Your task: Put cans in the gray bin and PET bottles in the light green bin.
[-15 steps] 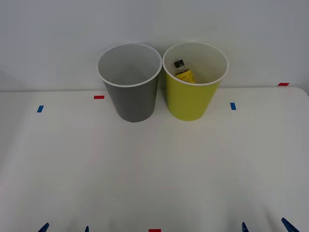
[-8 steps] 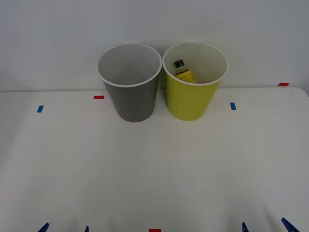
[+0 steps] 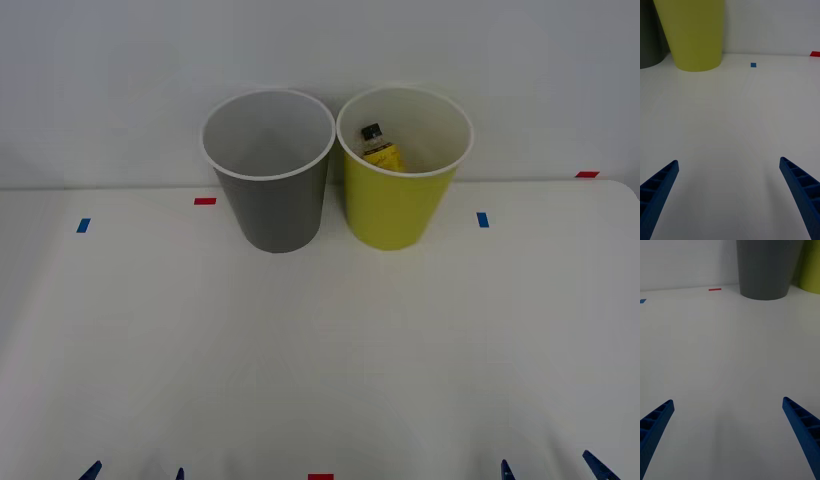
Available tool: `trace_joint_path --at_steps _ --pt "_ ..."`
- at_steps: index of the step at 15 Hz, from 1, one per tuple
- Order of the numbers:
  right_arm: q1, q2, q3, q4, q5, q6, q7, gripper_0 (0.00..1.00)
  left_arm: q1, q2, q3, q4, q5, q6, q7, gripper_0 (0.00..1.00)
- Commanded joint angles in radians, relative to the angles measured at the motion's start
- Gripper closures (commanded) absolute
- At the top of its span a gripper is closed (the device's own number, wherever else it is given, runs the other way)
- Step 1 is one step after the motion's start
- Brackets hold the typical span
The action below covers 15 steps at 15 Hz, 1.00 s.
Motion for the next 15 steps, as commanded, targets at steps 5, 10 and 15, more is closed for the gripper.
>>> trace_joint_path --at_steps 5,10,15 --pt "0.0 0.0 0.0 0.0 0.0 0.0 0.0 0.07 0.0 0.0 0.0 0.0 0.0 0.0 0.0 0.0" --pt "0.0 0.0 0.0 0.0 0.0 0.0 0.0 0.07 0.0 0.0 0.0 0.0 0.0 0.0 0.0 0.0" --pt "0.0 0.0 0.0 0.0 0.0 0.0 0.0 0.07 0.0 0.0 0.0 0.0 0.0 0.0 0.0 0.0"
